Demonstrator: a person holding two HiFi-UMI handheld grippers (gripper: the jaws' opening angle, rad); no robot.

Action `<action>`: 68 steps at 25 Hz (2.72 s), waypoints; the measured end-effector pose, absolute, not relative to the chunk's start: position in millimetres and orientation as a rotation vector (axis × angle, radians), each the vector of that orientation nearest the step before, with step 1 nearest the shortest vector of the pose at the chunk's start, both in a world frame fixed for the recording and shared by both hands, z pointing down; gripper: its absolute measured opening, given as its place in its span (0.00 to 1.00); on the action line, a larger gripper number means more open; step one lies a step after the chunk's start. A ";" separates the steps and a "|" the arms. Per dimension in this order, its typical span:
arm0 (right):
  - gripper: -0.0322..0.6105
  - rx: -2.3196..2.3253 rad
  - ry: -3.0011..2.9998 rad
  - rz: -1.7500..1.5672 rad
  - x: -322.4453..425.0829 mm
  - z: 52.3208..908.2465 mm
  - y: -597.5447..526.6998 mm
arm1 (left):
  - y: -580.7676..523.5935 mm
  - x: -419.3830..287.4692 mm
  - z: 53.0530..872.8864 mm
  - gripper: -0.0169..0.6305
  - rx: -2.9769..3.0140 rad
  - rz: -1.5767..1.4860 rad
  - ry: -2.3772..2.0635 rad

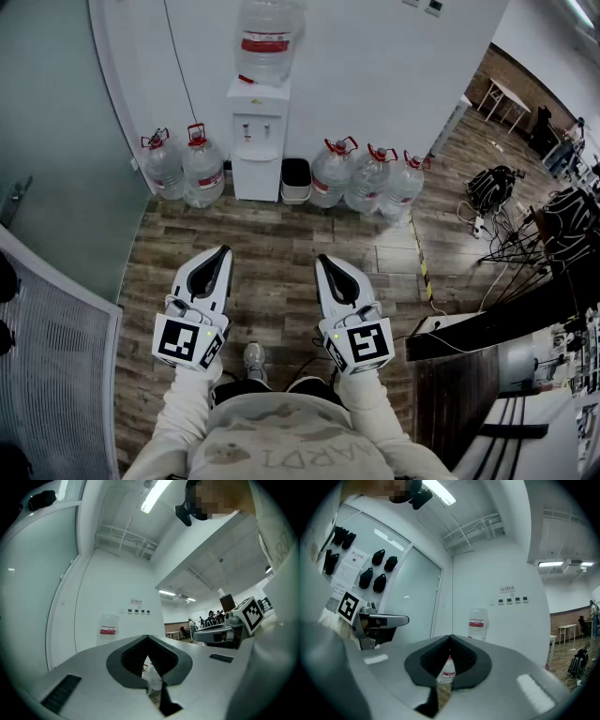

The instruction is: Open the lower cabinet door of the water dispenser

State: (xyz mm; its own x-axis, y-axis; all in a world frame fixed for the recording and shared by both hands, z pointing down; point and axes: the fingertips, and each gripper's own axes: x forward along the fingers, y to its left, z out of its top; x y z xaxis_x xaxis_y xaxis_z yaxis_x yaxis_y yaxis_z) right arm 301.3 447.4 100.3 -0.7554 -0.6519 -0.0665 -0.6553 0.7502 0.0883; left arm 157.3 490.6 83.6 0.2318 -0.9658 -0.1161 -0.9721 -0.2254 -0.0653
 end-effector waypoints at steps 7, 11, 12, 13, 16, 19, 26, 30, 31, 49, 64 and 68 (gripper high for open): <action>0.06 -1.096 2.913 0.161 288.9 105.3 428.0 | 471.5 144.0 89.0 0.03 -2.372 0.070 1.876; 0.06 -1.113 2.906 0.152 278.8 106.8 407.8 | 451.4 133.0 90.2 0.03 -2.378 0.063 1.872; 0.06 -1.116 2.898 0.145 276.0 107.0 402.1 | 445.9 129.3 90.4 0.03 -2.378 0.061 1.871; 0.06 -1.116 2.886 0.133 272.9 107.1 396.2 | 440.2 125.3 90.7 0.03 -2.378 0.058 1.871; 0.06 -1.107 2.863 0.097 262.5 107.8 378.1 | 422.2 112.0 91.3 0.03 -2.379 0.056 1.869; 0.06 -1.108 2.867 0.096 249.9 110.8 359.1 | 402.3 97.5 93.7 0.03 -2.385 0.056 1.865; 0.06 -1.137 2.853 0.100 214.1 112.6 314.3 | 355.2 60.5 95.6 0.03 -2.410 0.067 1.826; 0.06 -1.151 2.847 0.098 192.3 114.8 297.7 | 336.8 42.1 100.0 0.03 -2.433 0.063 1.809; 0.06 -1.153 2.846 0.099 187.0 115.6 295.3 | 333.3 38.0 101.9 0.03 -2.438 0.058 1.806; 0.06 -1.144 2.879 0.122 152.0 128.0 190.4 | 232.1 1.2 112.5 0.03 -2.432 0.090 1.827; 0.06 -1.028 2.882 0.140 121.9 110.5 27.0 | 79.2 -19.7 95.3 0.03 -2.377 0.084 1.869; 0.06 -1.013 2.878 0.130 119.4 111.5 -8.0 | 46.5 -20.5 91.8 0.03 -2.369 0.084 1.856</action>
State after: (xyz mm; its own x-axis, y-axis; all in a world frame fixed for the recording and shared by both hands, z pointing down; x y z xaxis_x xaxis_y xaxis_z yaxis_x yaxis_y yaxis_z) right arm 119.4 -8.0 111.5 -0.7764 -0.6205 -0.1108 -0.6279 0.7766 0.0508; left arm -20.5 46.5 91.8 0.2413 -0.9625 -0.1242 -0.9698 -0.2342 -0.0687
